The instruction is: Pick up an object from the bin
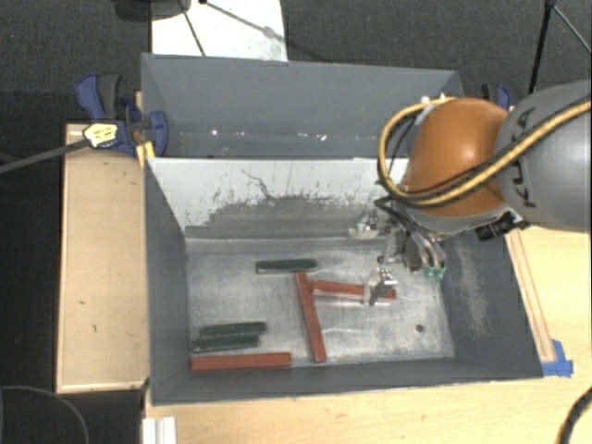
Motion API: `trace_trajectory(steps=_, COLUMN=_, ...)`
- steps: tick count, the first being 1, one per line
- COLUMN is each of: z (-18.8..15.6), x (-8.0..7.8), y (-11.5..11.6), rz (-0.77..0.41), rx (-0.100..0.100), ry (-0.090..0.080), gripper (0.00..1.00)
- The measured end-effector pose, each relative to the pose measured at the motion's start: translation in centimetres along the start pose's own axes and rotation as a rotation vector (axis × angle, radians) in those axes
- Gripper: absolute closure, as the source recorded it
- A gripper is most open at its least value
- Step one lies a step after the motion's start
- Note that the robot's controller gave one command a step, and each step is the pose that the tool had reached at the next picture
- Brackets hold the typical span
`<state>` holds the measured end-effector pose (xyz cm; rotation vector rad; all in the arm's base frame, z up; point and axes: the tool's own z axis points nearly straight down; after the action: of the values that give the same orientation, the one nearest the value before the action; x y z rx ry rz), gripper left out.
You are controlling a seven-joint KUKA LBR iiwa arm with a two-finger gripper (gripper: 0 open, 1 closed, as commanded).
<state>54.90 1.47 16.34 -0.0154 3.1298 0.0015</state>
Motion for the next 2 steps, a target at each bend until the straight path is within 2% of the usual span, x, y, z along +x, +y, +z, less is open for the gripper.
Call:
trace_trajectory(steps=1, z=8.68, x=0.83, y=-0.96, rz=0.035, rx=0.0, ry=0.01, gripper=1.0)
trace_trajectory(steps=2, z=8.68, x=0.83, y=-0.96, rz=0.036, rx=0.0, ry=0.01, gripper=1.0)
